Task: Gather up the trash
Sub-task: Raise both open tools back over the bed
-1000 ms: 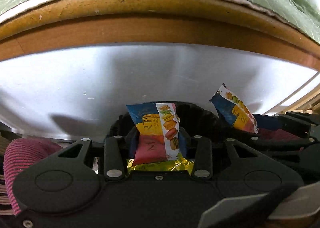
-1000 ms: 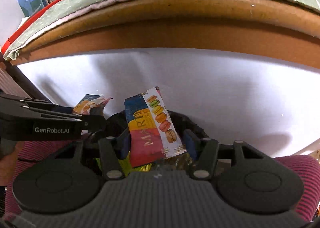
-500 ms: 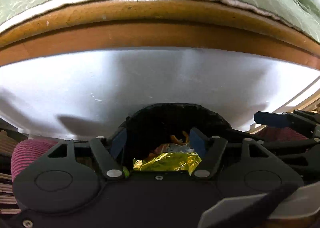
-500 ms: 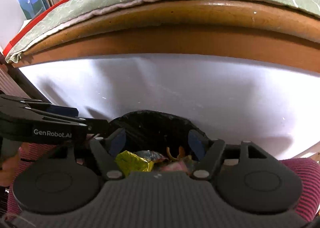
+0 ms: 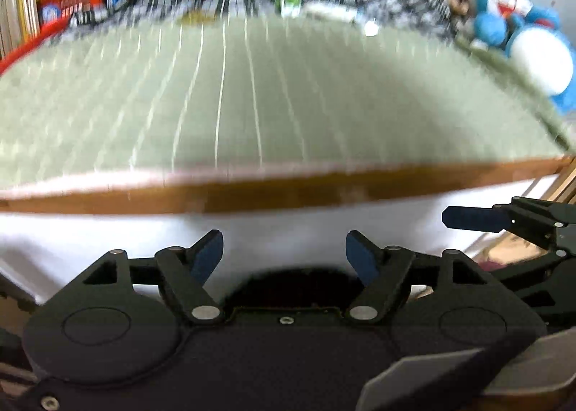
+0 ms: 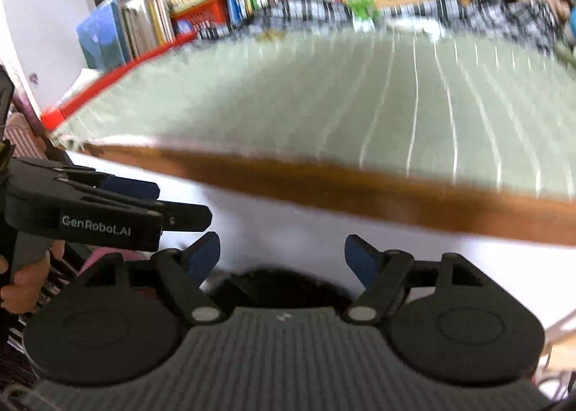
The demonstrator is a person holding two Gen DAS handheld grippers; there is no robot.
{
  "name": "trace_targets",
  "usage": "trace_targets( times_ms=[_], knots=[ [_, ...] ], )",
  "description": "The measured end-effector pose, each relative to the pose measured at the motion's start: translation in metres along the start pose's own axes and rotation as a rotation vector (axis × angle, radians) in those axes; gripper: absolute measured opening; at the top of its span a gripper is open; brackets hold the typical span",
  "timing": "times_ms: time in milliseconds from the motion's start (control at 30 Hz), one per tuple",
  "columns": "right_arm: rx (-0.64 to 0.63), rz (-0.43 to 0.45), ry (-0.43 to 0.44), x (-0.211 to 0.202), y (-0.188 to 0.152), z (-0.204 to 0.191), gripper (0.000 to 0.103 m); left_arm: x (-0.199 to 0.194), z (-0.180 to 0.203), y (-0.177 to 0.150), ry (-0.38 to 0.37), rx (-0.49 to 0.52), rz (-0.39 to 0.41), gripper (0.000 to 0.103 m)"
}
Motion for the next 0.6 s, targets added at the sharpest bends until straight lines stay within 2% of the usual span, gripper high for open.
trace_targets(
  times_ms=[133,467,600],
  knots=[
    [-0.029,0.075,-0.007,-0.008,0.029,0.002,0.088,-0.014,0.001,0.031,0.012,0.032,0.088,0.078],
    [-0.062,0.177,-0.086,-0.003,0.085,0.029,0.091,-0.007,-0.02,0.095,0.06,-0.006,0.184,0.081],
    [-0.025,0.19,-0.108,0.005,0.102,0.047,0.092,0.002,-0.027,0.115,0.078,-0.013,0.209,0.082]
  ],
)
Point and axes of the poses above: each gripper's, at about its wrist camera, not at the fingertips, and x roughly the way its jaws point, z to its right, y to its top, the point moved 6 cm from there along x, roughly the way its jaws point, and after that the axes turned 1 degree about z, right-handed, at the moved point
